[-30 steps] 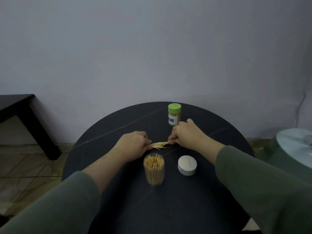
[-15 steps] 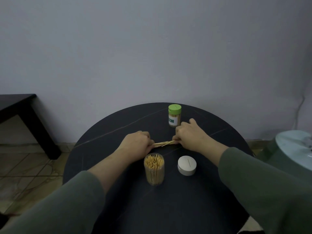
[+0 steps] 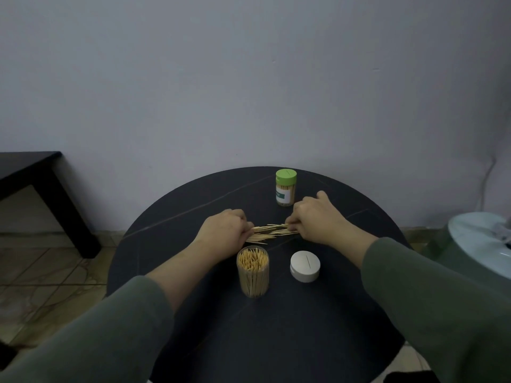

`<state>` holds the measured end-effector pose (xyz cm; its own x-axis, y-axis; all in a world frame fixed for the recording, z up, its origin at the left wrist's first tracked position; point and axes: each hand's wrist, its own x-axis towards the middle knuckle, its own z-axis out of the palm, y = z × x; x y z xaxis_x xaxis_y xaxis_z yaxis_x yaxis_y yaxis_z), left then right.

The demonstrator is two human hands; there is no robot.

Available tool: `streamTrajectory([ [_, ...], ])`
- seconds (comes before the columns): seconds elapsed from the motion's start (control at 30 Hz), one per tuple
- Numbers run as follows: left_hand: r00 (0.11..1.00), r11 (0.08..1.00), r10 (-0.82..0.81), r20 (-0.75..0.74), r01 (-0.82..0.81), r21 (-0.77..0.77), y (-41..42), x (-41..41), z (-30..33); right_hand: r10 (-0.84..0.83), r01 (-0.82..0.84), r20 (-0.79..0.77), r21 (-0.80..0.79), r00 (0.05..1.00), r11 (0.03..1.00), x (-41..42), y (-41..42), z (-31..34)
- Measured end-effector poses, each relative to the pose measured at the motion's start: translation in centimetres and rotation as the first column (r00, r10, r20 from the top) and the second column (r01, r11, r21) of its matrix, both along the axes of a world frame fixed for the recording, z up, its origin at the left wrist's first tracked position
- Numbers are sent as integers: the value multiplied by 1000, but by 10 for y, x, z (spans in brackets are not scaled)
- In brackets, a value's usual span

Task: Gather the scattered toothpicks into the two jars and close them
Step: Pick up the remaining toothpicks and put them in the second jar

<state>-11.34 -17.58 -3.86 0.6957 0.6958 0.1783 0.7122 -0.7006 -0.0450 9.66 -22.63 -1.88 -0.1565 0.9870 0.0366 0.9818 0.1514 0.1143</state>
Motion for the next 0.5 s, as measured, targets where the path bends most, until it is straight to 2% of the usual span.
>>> streamTrajectory([
  [0.17, 996, 999, 37, 86, -35, -32, -2, -4, 0, -67, 78, -176, 57, 982, 995, -4, -6, -1],
  [0.3, 955, 990, 113, 275, -83, -118, -7, -6, 3, -133, 179, -374, 90, 918, 980, -5, -11, 1],
  [0.4, 854, 965, 196, 482, -80, -251, -13, -7, 8, -140, 238, -574, 99, 807, 966, -6, -14, 3],
  [0.5, 729, 923, 296, 617, -52, -382, -17, -8, 15, -104, 276, -777, 92, 621, 957, -12, -14, 5],
])
